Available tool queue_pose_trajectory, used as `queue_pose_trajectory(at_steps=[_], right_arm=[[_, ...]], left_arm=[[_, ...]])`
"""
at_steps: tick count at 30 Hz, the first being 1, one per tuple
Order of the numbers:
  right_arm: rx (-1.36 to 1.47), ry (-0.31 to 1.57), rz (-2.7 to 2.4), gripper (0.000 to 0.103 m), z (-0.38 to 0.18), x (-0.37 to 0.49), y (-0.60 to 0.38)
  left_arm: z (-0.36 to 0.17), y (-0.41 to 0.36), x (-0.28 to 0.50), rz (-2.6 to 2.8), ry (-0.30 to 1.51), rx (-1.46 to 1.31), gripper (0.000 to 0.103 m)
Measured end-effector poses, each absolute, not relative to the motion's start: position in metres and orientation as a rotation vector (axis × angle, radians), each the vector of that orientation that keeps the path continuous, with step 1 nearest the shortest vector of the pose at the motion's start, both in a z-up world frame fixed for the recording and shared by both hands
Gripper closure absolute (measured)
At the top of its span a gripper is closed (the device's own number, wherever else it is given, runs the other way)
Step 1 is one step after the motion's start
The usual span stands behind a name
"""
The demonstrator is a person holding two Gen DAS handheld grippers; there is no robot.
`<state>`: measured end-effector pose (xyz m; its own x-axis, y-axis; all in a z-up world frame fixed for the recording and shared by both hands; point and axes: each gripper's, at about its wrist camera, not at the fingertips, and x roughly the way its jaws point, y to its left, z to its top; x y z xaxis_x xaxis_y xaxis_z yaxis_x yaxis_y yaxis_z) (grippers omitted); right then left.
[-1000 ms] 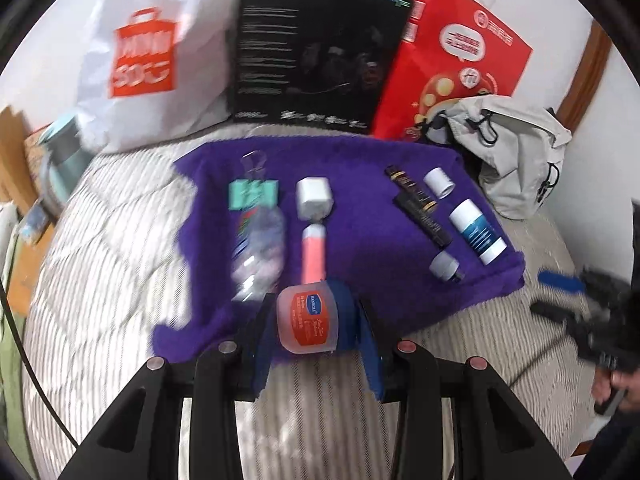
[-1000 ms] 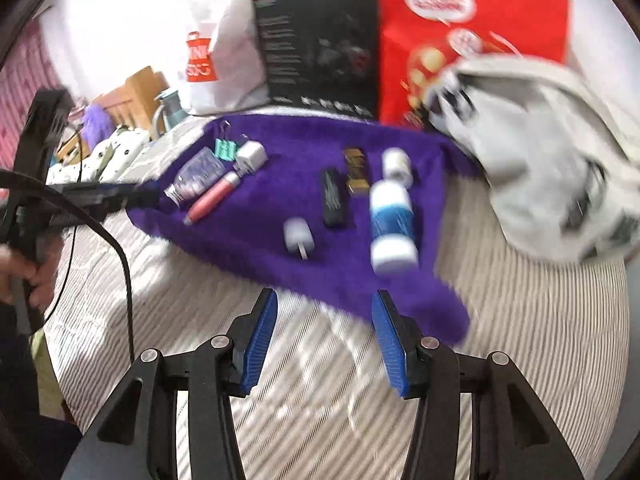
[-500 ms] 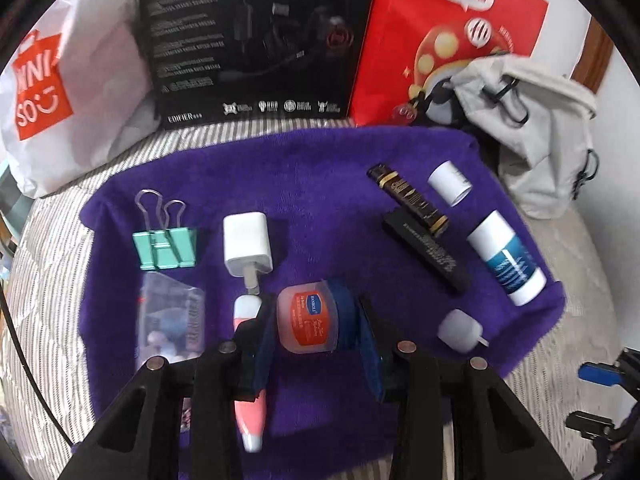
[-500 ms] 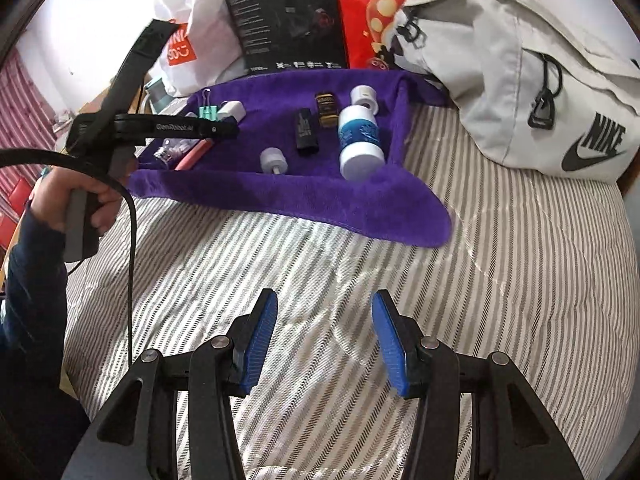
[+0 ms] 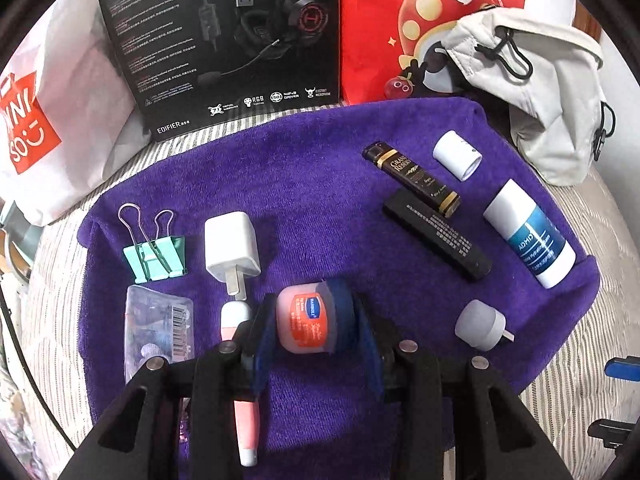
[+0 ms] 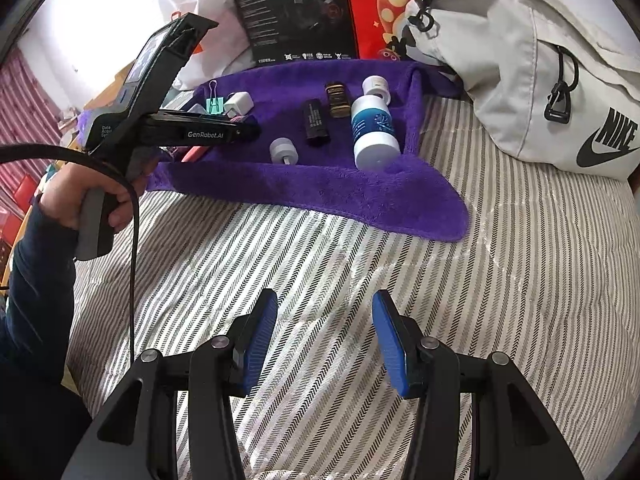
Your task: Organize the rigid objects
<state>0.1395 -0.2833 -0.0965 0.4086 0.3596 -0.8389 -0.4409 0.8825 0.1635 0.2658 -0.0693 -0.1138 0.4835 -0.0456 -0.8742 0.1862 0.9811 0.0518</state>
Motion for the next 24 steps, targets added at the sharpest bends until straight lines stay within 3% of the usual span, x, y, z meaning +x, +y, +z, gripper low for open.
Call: queue_pose_trajectory(at_steps=[7, 16, 18, 20, 24], right_arm=[[-0.076, 1.023, 0.492, 0.054, -0.092, 0.134, -0.288], [-0.075, 0.988, 0.424, 0.054, -0.077, 0.121, -0.289], [-0.063, 0.974, 0.414, 0.053, -0.072, 0.117, -0.290], [-0.058, 0.963, 0.395, 0.050, -0.067, 0.115, -0.289], [-0.075, 0.918, 0.357, 0.035, -0.052, 0.110, -0.279]], left_arm=[[-0.111, -0.067, 0.256, -0.124, 1.077, 0.152, 0.053], [-0.095, -0.059, 0.230, -0.119, 1.078, 0.110, 0.052], [-0.085, -0.056, 0.221, -0.118, 1.060, 0.109, 0.047], [-0.073, -0.051, 0.209, -0.116, 1.030, 0.106, 0.035], [-0.056, -0.039, 0.185, -0.124, 0.988, 0.071, 0.025]])
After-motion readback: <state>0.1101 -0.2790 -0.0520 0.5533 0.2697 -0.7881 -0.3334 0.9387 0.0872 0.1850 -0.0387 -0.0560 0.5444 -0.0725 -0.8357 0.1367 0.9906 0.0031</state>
